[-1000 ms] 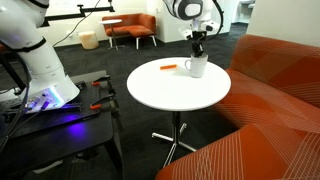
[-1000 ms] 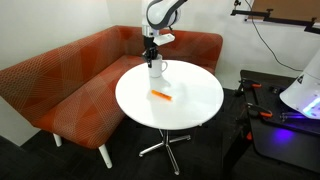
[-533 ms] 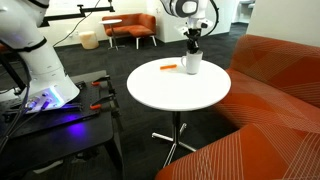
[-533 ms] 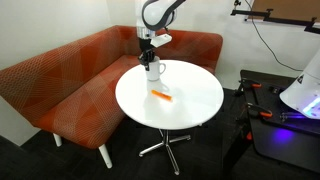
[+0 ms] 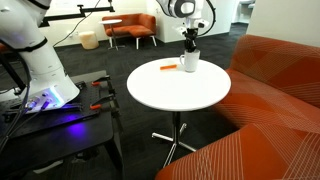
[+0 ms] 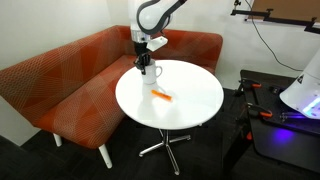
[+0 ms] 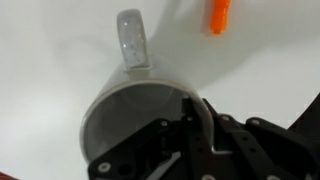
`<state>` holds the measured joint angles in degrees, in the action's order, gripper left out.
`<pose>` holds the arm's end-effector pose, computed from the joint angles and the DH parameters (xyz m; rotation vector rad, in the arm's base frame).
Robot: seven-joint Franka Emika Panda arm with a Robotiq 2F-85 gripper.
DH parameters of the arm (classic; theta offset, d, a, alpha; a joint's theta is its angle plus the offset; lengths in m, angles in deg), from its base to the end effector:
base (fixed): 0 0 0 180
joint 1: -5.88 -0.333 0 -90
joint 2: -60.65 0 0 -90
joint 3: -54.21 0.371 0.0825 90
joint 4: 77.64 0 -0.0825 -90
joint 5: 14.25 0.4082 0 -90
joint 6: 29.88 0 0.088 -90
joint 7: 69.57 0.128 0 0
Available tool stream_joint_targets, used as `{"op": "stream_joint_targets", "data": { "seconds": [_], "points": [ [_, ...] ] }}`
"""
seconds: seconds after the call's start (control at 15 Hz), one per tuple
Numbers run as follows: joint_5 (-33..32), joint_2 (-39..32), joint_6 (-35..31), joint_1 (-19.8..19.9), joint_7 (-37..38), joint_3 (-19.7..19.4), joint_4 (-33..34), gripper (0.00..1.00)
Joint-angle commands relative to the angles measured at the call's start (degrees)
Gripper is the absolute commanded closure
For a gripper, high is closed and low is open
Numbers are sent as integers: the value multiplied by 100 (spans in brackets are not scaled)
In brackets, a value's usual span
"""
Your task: Slide the cup to the left
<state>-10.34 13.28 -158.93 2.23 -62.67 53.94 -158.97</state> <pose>0.7862 0.0502 0.2053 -3.0875 0.1587 -0.0026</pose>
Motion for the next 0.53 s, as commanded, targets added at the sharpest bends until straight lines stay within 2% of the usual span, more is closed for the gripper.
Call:
{"op": "stream_joint_targets", "data": {
  "seconds": [0.0, 0.47],
  "points": [
    [-101, -102, 103, 10, -145, 69, 248, 97],
    [-165, -99, -23, -120, -20, 55, 253, 97]
  ]
}}
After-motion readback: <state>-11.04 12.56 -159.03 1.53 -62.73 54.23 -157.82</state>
